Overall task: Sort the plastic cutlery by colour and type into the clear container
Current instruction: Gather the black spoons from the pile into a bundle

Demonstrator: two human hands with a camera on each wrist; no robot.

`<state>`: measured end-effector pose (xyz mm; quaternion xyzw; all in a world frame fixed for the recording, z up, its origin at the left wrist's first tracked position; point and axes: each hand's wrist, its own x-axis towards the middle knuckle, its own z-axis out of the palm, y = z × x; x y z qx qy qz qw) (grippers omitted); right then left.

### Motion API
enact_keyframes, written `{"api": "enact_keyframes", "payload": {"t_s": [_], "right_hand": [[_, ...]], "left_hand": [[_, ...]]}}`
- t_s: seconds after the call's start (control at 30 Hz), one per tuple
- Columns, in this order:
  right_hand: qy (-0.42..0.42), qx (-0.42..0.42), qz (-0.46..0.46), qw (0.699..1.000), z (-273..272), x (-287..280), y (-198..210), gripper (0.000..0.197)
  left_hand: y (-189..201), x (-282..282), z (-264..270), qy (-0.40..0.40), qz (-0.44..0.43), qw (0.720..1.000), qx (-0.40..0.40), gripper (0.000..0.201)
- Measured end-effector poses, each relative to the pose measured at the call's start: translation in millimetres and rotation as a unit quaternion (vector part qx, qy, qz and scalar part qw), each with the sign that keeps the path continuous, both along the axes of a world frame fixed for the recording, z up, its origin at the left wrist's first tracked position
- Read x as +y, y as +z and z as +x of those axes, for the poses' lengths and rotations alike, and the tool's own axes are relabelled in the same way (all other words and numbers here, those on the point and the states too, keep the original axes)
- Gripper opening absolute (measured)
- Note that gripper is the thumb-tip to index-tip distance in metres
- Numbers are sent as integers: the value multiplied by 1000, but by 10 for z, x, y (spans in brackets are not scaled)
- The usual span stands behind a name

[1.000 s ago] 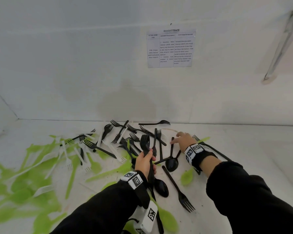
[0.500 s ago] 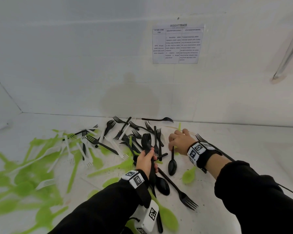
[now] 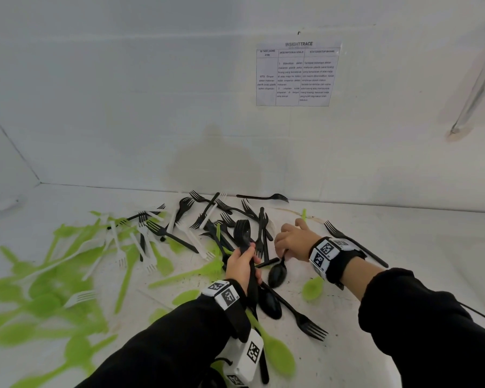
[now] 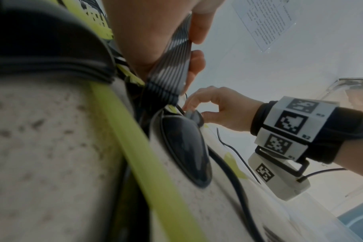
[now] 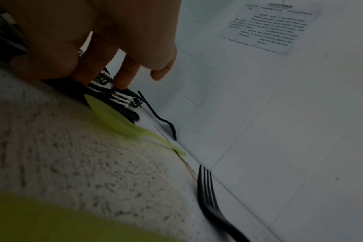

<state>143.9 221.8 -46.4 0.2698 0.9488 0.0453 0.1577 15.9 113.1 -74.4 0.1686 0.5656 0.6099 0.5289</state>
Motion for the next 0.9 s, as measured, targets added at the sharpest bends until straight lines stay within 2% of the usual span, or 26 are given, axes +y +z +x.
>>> {"api": "enact_keyframes", "payload": {"t_s": [0.07,0.2,0.37,0.43,0.5,0.6,0.67,0.77,0.9], "right_hand": [[-31,26,-21,999,17,-5,35,19],[-116,172,-68,976,25,1,138,12],[-134,200,-20,970,-14,-97,217,9],[-216,266,-65,937,-44,-151,242,16],[-280,359,-160,876,-118,-245,246,32],[-314,455,-253,794,-322,-472,154,35],[-316,477,-305,761,-457,-658,91,34],[-307,491,-337,742,-589,-926,42,29],[-320,495,-262,764,-638,-1177,10,30]], "left_hand": [[-1,-11,-19,3,-1,1000,3,10],[9,-37,-64,20,6,1000,-3,12],[38,-41,-181,89,5,996,-31,12],[43,-65,-238,98,-2,995,-33,12],[48,-92,-258,93,-6,995,-25,14],[40,-119,-231,87,5,996,-19,18],[19,-139,-197,83,14,996,-16,17],[-33,-156,-197,76,14,997,1,10],[-149,-186,-248,60,-5,995,80,15]]}}
